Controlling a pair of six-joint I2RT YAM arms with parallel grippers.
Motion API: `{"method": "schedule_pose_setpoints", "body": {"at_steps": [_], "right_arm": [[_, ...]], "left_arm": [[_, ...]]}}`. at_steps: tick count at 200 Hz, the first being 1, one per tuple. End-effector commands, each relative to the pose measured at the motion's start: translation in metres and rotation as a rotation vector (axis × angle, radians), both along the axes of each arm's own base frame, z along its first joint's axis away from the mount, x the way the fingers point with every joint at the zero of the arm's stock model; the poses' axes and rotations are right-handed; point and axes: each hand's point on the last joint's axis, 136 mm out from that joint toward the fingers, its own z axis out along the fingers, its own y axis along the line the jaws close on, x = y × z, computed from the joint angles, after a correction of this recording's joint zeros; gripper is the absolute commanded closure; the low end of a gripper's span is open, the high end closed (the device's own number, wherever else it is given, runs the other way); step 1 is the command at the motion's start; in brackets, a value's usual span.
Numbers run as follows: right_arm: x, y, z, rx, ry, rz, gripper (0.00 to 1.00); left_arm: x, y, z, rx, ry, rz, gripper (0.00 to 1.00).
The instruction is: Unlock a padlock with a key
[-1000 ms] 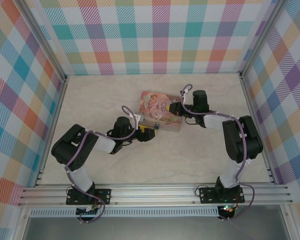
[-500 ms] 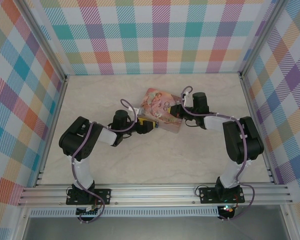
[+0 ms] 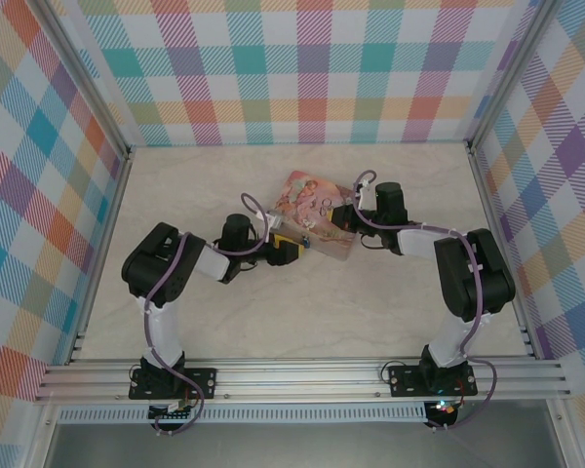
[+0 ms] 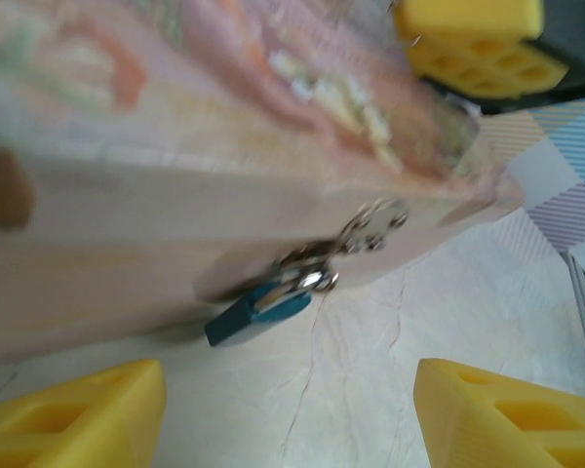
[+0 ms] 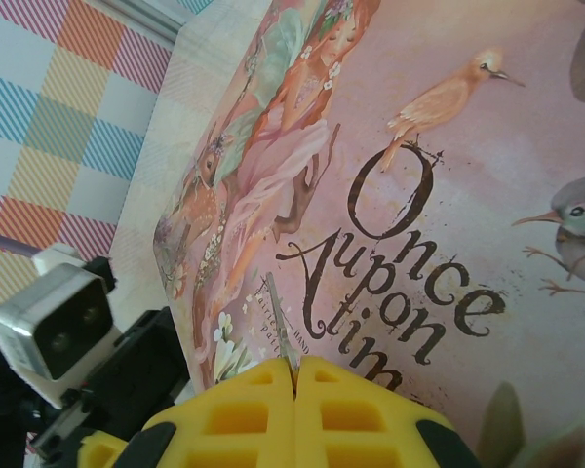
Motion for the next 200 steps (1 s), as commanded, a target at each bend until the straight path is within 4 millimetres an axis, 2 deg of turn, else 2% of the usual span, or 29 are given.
{"method": "schedule_pose_setpoints", "body": {"at_steps": [1,30,65,105,146,200], "right_arm": [[-0.025,-0.002,-0.038,-0.067,0.146,0.010,0.99],[-0.026,0.000,-0.041,-0.079,0.146,0.002,0.99],[-0.026,-0.001,-0.044,-0.099,0.146,-0.007,0.99],[-0.028,0.003,-0.046,-0.100,0.145,0.003,0.99],[-0.029,0.005,-0.046,-0.098,0.141,0.007,0.99],[-0.029,0.009,-0.044,-0.084,0.136,0.018,0.99]], "left_arm": [[0.004,-0.004,-0.003,0.023,-0.061,-0.011,0.33],[0.009,-0.007,-0.018,0.100,-0.105,0.069,0.31],[0.007,-0.024,-0.028,0.159,-0.146,0.079,0.31],[0.012,-0.028,-0.029,0.221,-0.196,0.143,0.33],[0.012,-0.034,-0.029,0.272,-0.219,0.153,0.41],[0.019,-0.042,-0.019,0.263,-0.231,0.169,0.49]]}}
